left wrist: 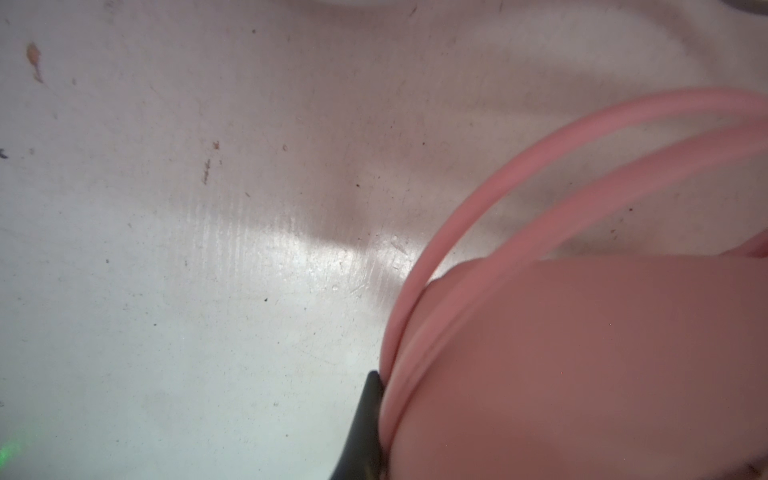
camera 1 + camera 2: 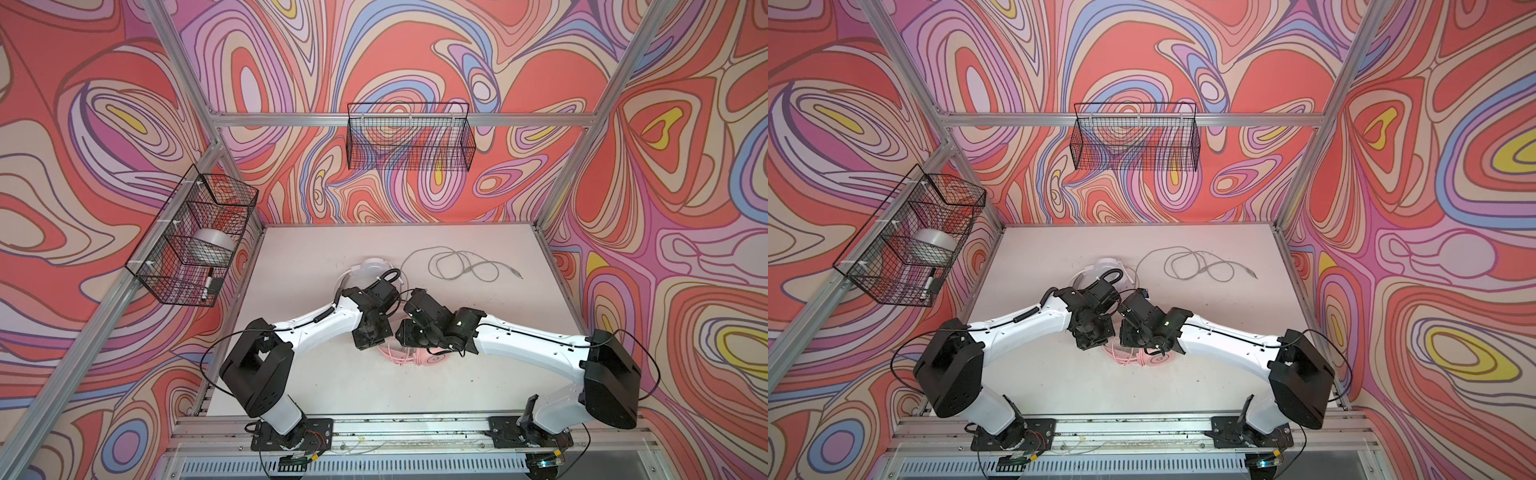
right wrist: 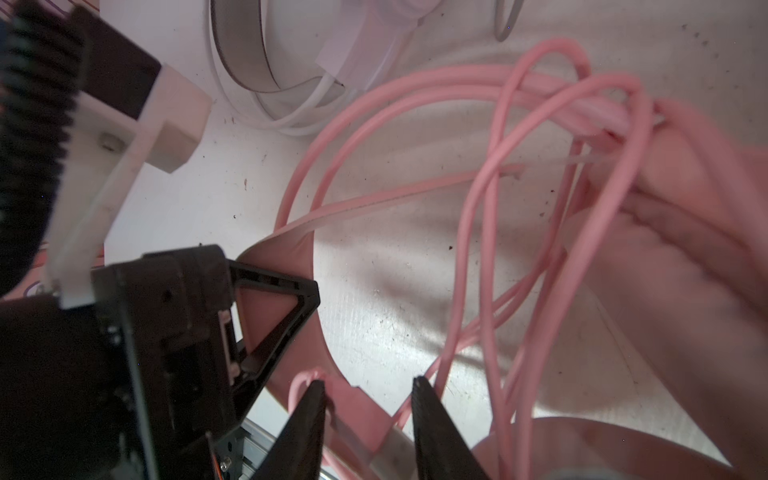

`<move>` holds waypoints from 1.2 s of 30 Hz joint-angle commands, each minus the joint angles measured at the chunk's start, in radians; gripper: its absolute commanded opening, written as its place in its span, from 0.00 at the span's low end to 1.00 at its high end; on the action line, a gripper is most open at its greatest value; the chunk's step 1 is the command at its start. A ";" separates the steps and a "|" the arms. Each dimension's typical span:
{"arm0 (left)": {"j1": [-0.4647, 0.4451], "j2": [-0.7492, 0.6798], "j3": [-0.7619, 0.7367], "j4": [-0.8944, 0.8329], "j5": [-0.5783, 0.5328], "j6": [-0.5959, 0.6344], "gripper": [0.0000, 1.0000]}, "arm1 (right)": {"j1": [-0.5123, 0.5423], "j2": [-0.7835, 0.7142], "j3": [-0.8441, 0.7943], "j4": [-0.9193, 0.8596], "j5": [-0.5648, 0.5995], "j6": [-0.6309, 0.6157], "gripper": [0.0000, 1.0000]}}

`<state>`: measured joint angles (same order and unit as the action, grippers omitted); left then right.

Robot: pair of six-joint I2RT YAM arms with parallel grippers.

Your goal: Wrap the headphones

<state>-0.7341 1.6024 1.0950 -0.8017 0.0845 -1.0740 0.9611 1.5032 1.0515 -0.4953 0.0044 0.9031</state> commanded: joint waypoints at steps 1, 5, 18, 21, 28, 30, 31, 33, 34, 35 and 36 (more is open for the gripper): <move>-0.008 0.001 0.015 -0.002 0.028 -0.005 0.00 | -0.005 0.008 0.016 -0.040 0.030 -0.006 0.38; -0.008 0.008 0.014 -0.005 0.032 -0.004 0.00 | -0.004 -0.006 0.013 -0.042 0.044 -0.003 0.41; -0.007 0.032 0.018 -0.008 0.034 -0.004 0.00 | -0.004 -0.051 0.019 -0.078 0.094 -0.042 0.44; -0.008 0.037 0.009 0.003 0.028 -0.011 0.00 | -0.005 -0.084 0.018 -0.079 0.095 -0.111 0.44; -0.008 0.047 -0.035 0.064 0.038 -0.039 0.00 | -0.005 -0.216 -0.021 -0.129 0.094 -0.318 0.44; -0.008 0.052 -0.051 0.086 0.047 -0.047 0.04 | -0.005 -0.255 -0.035 -0.159 0.100 -0.371 0.44; -0.009 0.054 -0.056 0.093 0.048 -0.050 0.06 | -0.005 -0.271 -0.039 -0.176 0.108 -0.386 0.44; -0.012 0.061 -0.066 0.099 0.046 -0.053 0.10 | -0.005 -0.306 -0.049 -0.204 0.124 -0.417 0.44; -0.013 0.065 -0.067 0.098 0.046 -0.056 0.12 | -0.005 -0.319 -0.053 -0.213 0.133 -0.426 0.44; -0.015 0.069 -0.071 0.102 0.045 -0.058 0.13 | -0.004 -0.337 -0.056 -0.226 0.146 -0.433 0.44; -0.017 0.073 -0.075 0.104 0.042 -0.061 0.15 | -0.005 -0.353 -0.061 -0.233 0.157 -0.437 0.44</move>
<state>-0.7387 1.6592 1.0286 -0.7387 0.1081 -1.1046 0.9607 1.1847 1.0138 -0.6659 0.1120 0.5350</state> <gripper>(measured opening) 0.128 0.437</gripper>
